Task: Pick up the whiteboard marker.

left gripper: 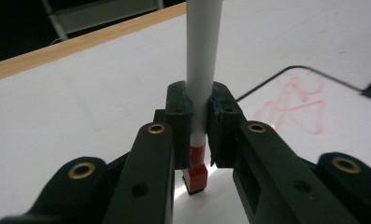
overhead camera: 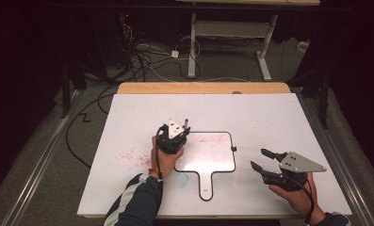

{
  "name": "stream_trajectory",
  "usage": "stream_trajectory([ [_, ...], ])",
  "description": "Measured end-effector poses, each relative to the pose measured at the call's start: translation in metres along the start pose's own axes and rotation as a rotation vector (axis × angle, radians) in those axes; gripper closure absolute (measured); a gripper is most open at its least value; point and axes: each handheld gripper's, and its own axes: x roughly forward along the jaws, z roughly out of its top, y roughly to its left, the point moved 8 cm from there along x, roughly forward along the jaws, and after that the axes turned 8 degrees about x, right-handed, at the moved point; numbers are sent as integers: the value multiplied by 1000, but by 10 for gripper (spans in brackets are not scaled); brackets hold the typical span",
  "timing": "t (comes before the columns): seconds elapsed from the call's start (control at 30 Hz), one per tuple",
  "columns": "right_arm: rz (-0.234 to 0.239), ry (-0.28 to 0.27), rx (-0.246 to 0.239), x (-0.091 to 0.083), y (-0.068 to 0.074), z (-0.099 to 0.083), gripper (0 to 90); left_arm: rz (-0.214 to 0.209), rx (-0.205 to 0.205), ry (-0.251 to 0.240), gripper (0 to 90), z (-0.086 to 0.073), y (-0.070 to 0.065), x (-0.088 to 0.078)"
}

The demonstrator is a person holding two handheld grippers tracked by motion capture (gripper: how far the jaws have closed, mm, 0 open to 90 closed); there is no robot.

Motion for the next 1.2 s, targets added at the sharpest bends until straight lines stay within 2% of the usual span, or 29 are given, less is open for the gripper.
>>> stream_trajectory([
  [0.07, -6, -1, -4, -1, -1, 0, 431, 19, -16, 1, 787, -5, 10, -4],
  [0.1, -13, 2, -10, -1, -2, 0, 430, 5, -41, -8, 786, -6, 13, -5],
  [0.13, -13, 2, -10, -1, -2, 0, 430, 0, -56, -13, 786, -6, 13, -5],
  [0.17, -18, 4, -14, -1, -2, 0, 430, 2, -54, -10, 787, -6, 12, -6],
  [0.2, -18, 4, -14, -1, -2, 0, 430, 6, -39, -10, 787, -6, 9, -5],
  [0.27, -17, 6, -19, -1, -1, 1, 429, -17, -31, -19, 787, -3, -1, -3],
  [0.3, -17, 6, -26, 0, 0, 1, 428, -41, -16, -26, 786, 0, -12, -1],
  [0.33, -15, 9, -26, 0, 0, 1, 428, -53, -14, -32, 786, 1, -17, 0],
  [0.37, -15, 9, -26, 0, 0, 1, 428, -53, -14, -32, 786, 1, -17, 0],
  [0.4, -13, 11, -28, 1, 1, 1, 427, -70, 6, -35, 786, 4, -27, 1],
  [0.47, -10, 12, -28, 2, 1, 1, 426, -83, 5, -38, 786, 4, -31, 1],
  [0.53, -7, 13, -35, 2, 1, 0, 424, -90, 32, -32, 786, 5, -36, -1],
  [0.6, -6, 15, -34, 2, 1, 0, 422, -90, 61, -24, 787, 4, -35, -2],
  [0.67, -10, 16, -36, 1, 1, 0, 422, -66, 80, -11, 787, 1, -26, -5],
  [0.7, -10, 15, -36, 0, 1, 0, 422, -51, 73, -8, 786, -2, -19, -7],
  [0.77, -16, 14, -38, -1, 0, 0, 422, -56, 45, -4, 787, -6, -10, -10],
  [0.83, -18, 16, -38, -1, -1, -1, 422, -38, 50, 7, 787, -9, -2, -14],
  [0.87, -19, 17, -38, -1, -1, -1, 421, -43, 50, 11, 786, -11, 0, -16],
  [0.9, -19, 17, -40, -1, -1, 0, 421, -43, 50, 11, 786, -11, 0, -16],
  [1.03, -17, 24, -47, 1, 0, -1, 419, -66, 4, -6, 786, -10, -5, -14],
  [1.2, -13, 26, -51, 3, 2, 0, 417, -89, 45, -8, 787, 1, -22, -3],
])
